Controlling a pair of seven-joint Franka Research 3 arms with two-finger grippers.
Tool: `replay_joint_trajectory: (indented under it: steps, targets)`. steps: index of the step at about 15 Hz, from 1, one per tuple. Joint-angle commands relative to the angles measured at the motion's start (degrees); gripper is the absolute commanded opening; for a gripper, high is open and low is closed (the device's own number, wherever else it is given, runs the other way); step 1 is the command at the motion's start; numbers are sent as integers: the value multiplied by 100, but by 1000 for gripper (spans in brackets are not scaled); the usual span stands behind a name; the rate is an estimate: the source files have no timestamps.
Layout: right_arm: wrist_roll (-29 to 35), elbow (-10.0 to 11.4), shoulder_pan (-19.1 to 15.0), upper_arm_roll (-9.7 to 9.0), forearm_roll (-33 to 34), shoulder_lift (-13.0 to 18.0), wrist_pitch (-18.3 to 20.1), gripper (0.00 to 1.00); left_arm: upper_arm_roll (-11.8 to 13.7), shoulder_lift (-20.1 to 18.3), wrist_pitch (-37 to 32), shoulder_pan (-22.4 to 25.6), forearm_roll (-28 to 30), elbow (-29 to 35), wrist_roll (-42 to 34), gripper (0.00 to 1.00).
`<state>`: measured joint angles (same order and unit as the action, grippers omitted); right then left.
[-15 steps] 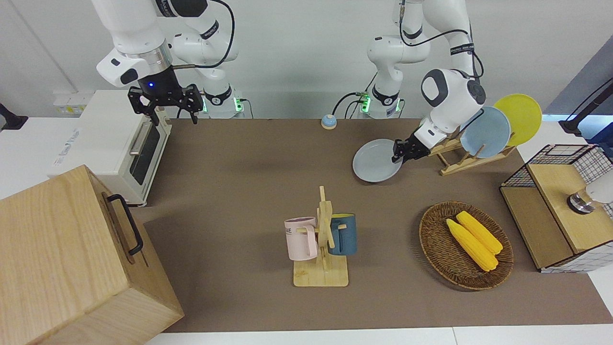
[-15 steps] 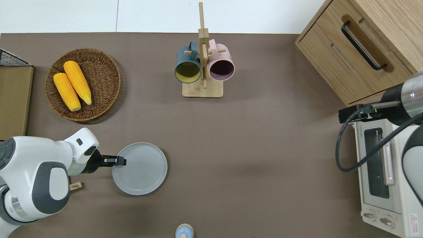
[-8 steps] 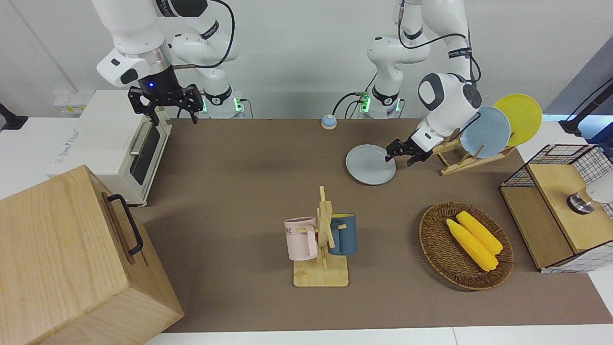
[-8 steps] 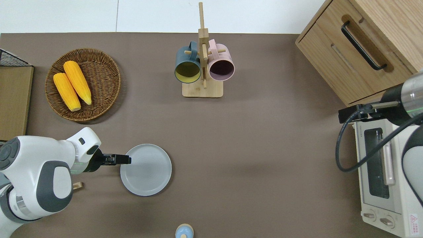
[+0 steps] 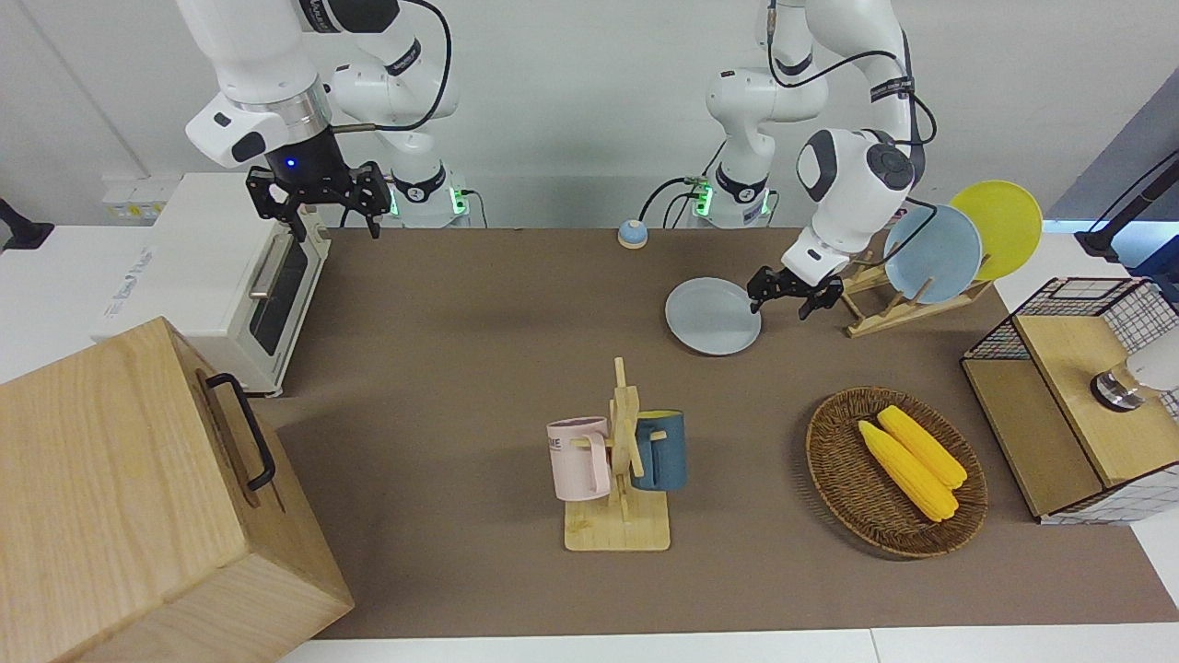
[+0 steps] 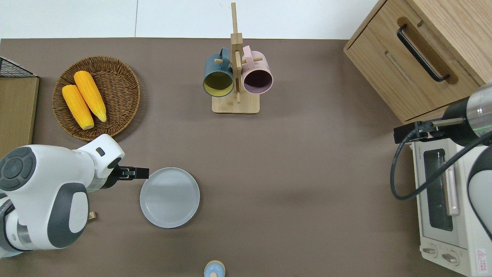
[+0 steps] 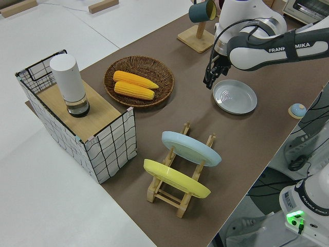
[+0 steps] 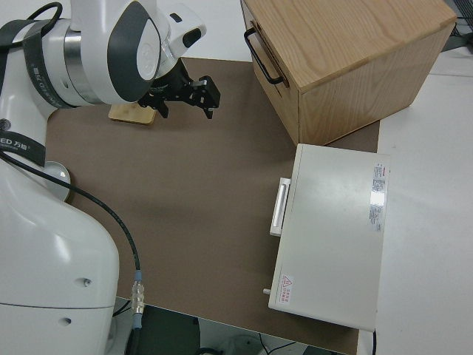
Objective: Pick gray plate from low plate rack and place it on table with left arm
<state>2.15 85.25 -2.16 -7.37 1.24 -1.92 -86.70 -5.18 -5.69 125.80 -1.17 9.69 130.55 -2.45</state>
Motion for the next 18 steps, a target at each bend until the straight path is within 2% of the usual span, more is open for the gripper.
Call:
replay_joint_trajectory:
  steps: [1, 8, 11, 14, 18]
  targets:
    - [75, -122, -127, -115, 17, -54, 92, 983, 34, -64, -932, -32, -477, -678, 351, 1000]
    - [75, -114, -127, -115, 17, -54, 92, 983, 87, -82, -2216, 29, -495, -1786, 351, 998]
    - [75, -114, -127, -115, 17, -54, 92, 983, 113, -257, -2533, 38, -538, -1954, 333, 1000]
    - [75, -122, -127, -115, 17, -54, 92, 983, 96, -301, -3059, 21, -951, -2165, 333, 1000]
    - [84, -114, -127, -115, 17, -54, 92, 983, 113, -407, -3298, 38, -969, -2174, 316, 1000]
